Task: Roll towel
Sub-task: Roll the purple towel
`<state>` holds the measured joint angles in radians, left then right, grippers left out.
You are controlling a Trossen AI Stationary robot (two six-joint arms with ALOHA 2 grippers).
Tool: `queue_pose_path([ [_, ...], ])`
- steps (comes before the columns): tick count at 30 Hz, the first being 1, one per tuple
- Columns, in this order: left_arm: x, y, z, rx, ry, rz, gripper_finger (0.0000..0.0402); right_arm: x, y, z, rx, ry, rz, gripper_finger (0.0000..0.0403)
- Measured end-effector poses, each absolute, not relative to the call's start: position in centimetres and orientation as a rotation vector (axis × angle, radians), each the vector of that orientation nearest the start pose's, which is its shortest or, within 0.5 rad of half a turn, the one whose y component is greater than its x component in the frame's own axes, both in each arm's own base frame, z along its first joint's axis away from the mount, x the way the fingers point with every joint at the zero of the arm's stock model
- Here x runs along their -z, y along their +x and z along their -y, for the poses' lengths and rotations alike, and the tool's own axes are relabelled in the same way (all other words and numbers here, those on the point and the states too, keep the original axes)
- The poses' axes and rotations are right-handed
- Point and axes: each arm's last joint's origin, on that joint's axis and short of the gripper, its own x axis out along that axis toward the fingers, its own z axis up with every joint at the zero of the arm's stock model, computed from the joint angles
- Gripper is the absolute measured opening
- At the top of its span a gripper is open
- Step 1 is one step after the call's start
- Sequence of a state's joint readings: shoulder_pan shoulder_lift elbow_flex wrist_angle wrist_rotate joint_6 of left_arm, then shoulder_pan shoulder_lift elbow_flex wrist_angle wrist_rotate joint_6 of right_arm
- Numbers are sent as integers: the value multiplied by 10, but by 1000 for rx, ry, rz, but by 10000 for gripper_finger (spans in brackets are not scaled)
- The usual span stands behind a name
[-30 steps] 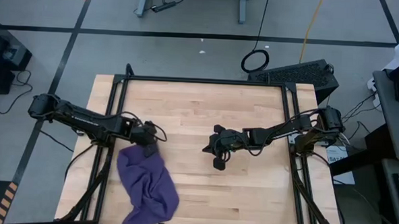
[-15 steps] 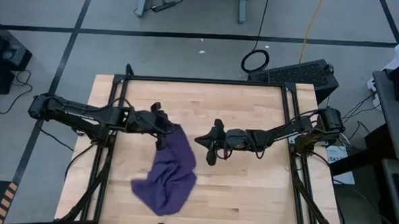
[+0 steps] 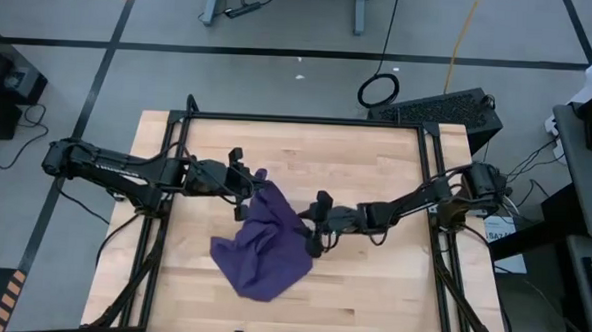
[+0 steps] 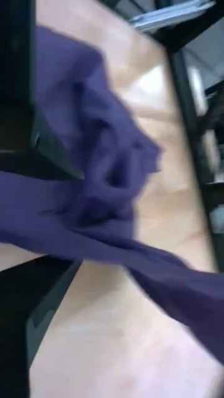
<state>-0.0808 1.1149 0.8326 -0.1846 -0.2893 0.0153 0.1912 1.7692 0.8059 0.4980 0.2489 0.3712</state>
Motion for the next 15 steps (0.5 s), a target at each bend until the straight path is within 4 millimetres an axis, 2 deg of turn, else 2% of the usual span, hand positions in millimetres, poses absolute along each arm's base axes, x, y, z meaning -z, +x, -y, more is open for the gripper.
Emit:
queue_pose_path([
  [4,-287,241,14,-189,103,-461,1,-126,343,-63,207,284,-515,203],
  [7,-287,241,19,-170,107,-457,1,-103,342,-69,235,305,-573,183],
  [11,-288,240,25,-144,109,-442,1,-88,340,-80,242,328,-600,112],
  [15,-291,241,32,-116,119,-413,2,-92,336,-89,201,314,-626,18],
])
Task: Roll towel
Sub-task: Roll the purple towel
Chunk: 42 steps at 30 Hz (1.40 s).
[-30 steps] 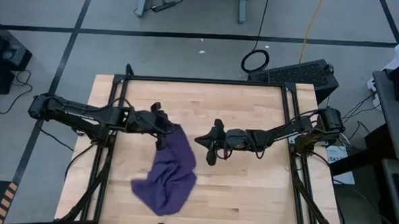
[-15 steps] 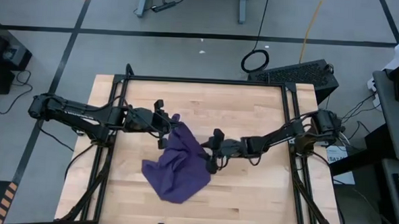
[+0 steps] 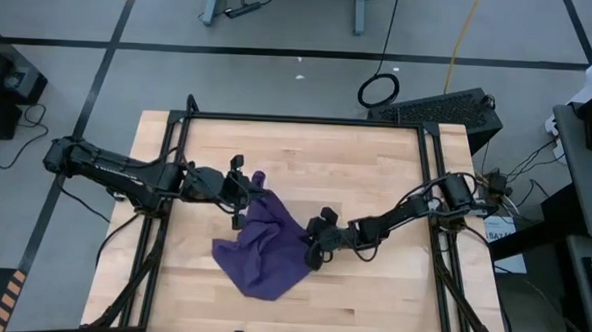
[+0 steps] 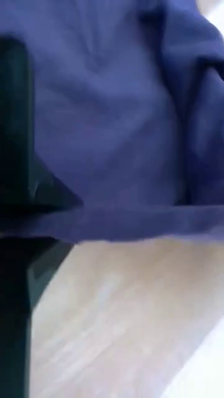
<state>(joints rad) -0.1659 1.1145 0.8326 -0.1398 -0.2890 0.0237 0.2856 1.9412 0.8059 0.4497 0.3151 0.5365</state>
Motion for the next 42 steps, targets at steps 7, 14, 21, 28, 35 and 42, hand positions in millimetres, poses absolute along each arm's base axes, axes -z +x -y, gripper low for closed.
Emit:
queue_pose_path([
  [7,-302,243,36,-88,197,-304,2,-151,315,-82,242,244,-639,5],
  [14,-327,239,35,-97,224,-97,2,-249,269,-65,341,202,-400,2],
  [21,-354,223,34,-44,256,102,2,-328,215,-51,310,86,-102,1],
  [28,-370,212,27,-97,253,215,2,-369,182,-38,370,83,42,0],
  [35,-347,212,36,122,171,-2,2,-336,193,-61,202,168,-209,0],
  [42,-323,208,53,260,83,-188,2,-289,226,-101,99,267,-433,0],
])
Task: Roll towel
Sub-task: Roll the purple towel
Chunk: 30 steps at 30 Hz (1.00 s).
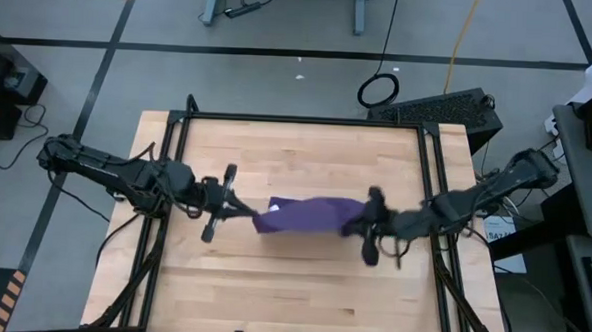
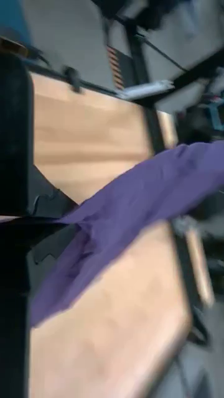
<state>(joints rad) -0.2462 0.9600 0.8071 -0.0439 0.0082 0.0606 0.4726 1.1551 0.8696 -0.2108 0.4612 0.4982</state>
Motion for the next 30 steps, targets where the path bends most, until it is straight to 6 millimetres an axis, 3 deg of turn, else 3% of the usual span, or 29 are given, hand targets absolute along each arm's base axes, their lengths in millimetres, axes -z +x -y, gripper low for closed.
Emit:
queue_pose_path([
  [6,-301,205,64,314,73,-265,2,-247,248,-135,22,265,-578,0],
  [14,-274,201,73,343,15,-344,2,-203,257,-162,5,357,-746,0],
  [21,-259,205,82,376,10,-302,2,-195,249,-177,-9,393,-792,12],
  [30,-236,219,96,390,29,-358,2,-189,229,-193,-72,370,-920,89],
])
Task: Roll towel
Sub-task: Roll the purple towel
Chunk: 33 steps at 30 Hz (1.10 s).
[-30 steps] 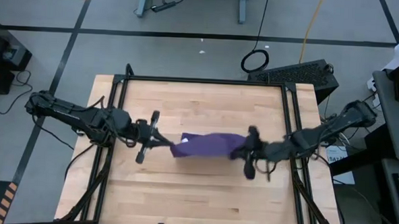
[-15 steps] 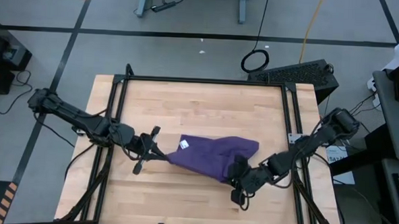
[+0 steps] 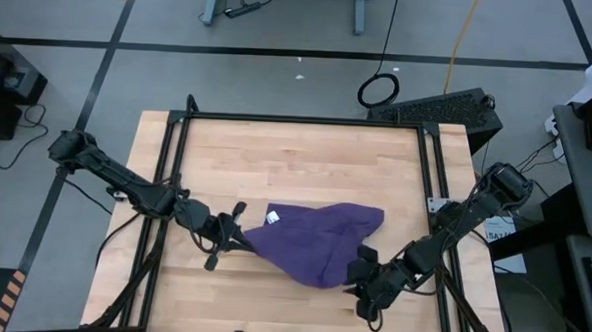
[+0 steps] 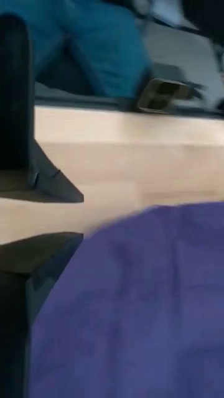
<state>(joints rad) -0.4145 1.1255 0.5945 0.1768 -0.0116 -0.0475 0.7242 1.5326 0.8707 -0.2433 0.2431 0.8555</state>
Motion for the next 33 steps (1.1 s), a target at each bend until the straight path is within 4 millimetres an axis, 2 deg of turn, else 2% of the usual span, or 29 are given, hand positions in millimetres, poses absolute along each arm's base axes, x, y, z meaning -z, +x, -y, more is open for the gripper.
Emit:
queue_pose_path([
  [7,-230,221,98,383,-1,-396,2,-177,200,-197,27,318,-1110,141],
  [12,-230,221,98,382,-13,-396,2,-172,181,-198,97,234,-1181,154],
  [16,-230,221,98,370,-11,-395,2,-171,176,-196,160,189,-1166,155],
  [26,-230,221,98,363,-10,-391,2,-173,182,-190,222,85,-1025,155],
  [33,-233,222,99,370,8,-356,2,-188,212,-202,190,190,-675,155],
])
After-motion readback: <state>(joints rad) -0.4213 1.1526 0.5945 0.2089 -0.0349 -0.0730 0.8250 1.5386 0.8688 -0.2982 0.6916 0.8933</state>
